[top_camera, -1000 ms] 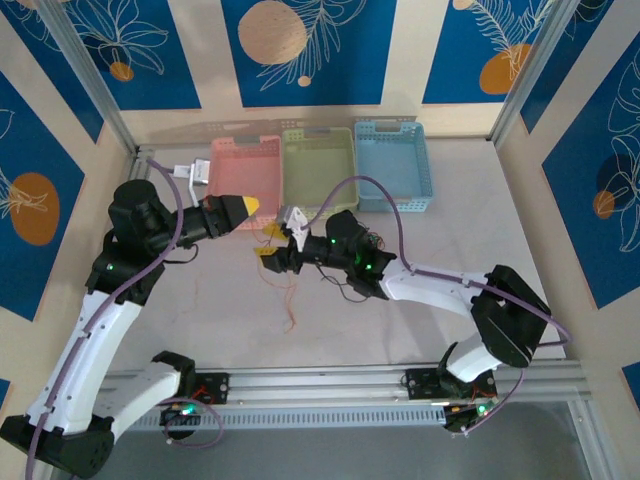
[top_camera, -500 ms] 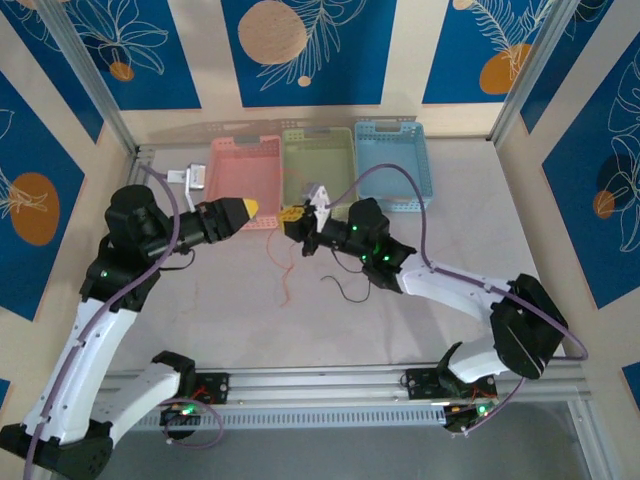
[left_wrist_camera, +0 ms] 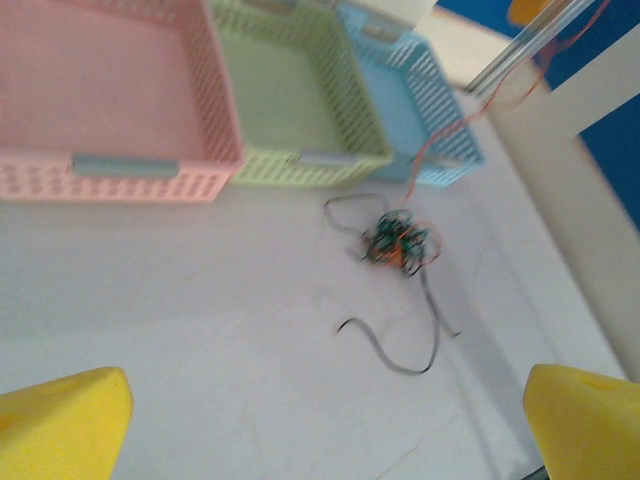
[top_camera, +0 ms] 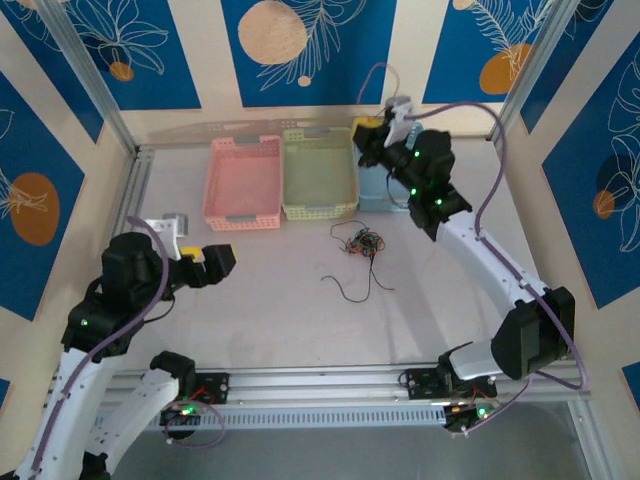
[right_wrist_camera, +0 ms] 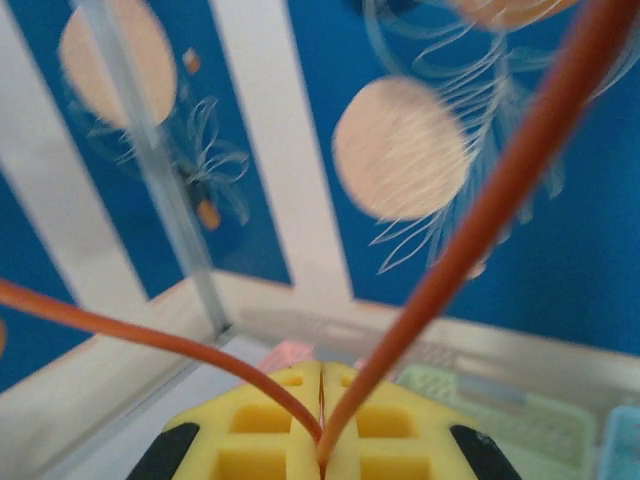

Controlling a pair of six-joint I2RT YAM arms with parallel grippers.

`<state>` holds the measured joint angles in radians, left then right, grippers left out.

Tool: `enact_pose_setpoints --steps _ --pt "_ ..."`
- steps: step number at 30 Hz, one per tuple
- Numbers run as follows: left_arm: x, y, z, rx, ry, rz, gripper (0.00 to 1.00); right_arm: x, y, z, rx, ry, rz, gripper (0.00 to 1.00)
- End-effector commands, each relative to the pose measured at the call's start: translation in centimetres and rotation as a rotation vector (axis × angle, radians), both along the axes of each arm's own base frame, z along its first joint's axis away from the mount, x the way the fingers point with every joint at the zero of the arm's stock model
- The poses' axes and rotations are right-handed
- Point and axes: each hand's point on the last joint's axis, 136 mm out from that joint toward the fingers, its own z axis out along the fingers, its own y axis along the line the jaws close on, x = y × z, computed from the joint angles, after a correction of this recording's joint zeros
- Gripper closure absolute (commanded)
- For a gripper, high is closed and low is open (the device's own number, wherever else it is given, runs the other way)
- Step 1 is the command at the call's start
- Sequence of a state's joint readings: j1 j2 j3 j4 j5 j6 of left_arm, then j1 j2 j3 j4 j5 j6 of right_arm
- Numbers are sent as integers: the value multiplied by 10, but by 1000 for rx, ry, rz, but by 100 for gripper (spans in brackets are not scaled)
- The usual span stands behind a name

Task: Untangle the cables

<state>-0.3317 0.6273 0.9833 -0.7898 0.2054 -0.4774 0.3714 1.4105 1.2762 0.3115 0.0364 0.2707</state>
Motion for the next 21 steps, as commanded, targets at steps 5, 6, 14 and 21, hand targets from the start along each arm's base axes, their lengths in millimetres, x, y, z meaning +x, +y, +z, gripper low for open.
enact_pose_setpoints --steps 5,6,14,21 --pt "-11 8 -43 91 64 -9 0 89 -70 10 7 58 -348 100" --pt "-11 8 -45 91 68 -12 0 99 -75 9 -3 60 -380 100" --pt "-14 6 -50 87 58 -30 0 169 -114 -22 -80 95 -569 100" --pt "-18 4 -45 66 18 -44 0 202 -125 -107 -131 272 -583 100"
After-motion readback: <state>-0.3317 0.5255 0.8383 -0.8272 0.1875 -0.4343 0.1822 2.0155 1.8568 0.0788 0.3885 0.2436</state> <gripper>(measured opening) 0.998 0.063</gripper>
